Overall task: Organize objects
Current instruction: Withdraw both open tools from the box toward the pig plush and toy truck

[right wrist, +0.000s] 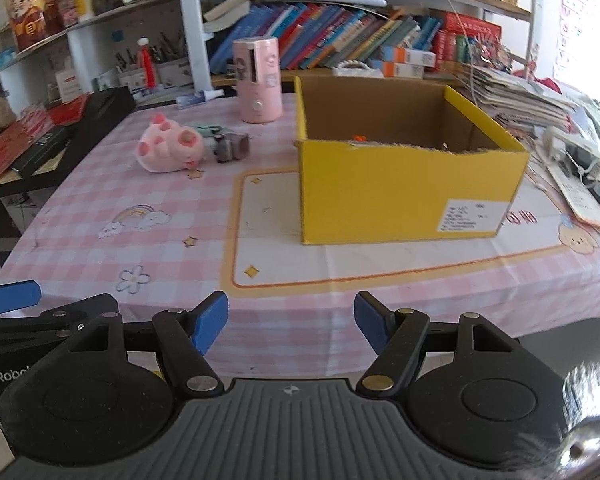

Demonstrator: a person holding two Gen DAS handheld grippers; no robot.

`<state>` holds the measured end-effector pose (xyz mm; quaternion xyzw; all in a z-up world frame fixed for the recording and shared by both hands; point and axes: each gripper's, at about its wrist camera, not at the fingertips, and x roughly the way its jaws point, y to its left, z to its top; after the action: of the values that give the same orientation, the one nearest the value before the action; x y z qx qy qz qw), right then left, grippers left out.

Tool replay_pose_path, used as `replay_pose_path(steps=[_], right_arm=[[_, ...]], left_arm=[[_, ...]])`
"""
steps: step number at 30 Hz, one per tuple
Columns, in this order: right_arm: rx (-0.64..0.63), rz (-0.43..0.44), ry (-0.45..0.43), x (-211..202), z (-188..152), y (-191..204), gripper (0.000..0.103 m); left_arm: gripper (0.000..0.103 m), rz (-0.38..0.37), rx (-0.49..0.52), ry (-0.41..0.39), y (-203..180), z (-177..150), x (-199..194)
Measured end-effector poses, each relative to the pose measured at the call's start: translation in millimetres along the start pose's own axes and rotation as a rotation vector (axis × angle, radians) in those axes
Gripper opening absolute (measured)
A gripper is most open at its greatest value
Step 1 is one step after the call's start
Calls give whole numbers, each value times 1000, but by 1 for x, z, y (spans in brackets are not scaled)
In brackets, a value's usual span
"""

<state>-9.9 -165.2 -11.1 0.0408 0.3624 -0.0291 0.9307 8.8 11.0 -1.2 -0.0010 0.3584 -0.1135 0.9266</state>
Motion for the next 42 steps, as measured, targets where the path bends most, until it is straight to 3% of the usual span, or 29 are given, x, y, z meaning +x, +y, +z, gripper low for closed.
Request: replay_pose_path(steps=[20, 29, 42], right_arm=[[-90, 60, -38, 5, 12, 50, 68], [-112, 87, -18, 36, 31, 54, 66], [-150, 130, -14, 106, 97, 57, 66]], left_arm=[[85, 59, -65, -42, 41, 3, -8], [85, 83, -87, -23, 49, 20, 20], [86, 132, -147, -6, 61, 65, 80]])
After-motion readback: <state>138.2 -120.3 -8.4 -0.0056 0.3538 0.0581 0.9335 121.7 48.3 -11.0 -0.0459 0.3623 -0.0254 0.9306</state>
